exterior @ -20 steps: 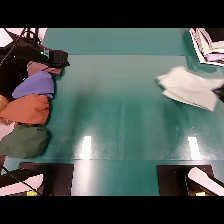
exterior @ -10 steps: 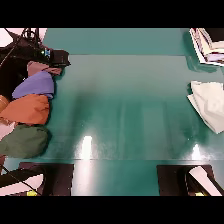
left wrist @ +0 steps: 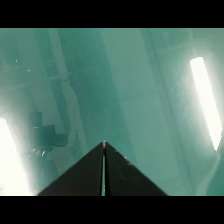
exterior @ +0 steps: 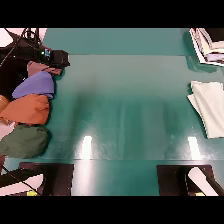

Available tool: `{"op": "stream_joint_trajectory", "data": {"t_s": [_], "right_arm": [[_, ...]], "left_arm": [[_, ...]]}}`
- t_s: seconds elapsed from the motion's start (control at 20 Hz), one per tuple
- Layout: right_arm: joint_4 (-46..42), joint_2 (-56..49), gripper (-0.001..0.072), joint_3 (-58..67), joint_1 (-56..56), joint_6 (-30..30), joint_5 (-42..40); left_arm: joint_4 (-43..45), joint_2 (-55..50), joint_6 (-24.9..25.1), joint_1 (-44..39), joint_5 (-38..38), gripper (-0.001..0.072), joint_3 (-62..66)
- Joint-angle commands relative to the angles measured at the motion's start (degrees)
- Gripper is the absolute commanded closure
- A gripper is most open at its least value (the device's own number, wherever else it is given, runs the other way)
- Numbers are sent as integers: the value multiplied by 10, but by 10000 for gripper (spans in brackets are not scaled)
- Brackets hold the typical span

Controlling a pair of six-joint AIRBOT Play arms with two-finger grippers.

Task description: Fold the shirts.

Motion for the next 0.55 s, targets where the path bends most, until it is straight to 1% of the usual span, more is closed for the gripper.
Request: {"op": "stream_joint_trajectory", "data": {"t_s": [0.0, 0.1, 0.15, 0.2, 0.3, 0.5], "right_arm": [[40, -1, 248, 11, 176, 0, -2], [40, -1, 488, 11, 266, 0, -31], [40, -1, 678, 11, 305, 0, -45], [40, -1, 693, 11, 335, -1, -56], [40, -1, 693, 11, 378, -1, -71], [40, -1, 693, 11, 398, -1, -75]], "left_arm": [[0, 0, 0, 0, 1, 681, 0], [-1, 0, 0, 0, 1, 681, 0], [-1, 0, 0, 0, 1, 681, 0], [-1, 0, 0, 0, 1, 681, 0], [-1, 0, 0, 0, 1, 681, 0], [-1, 0, 0, 0, 1, 681, 0]]}}
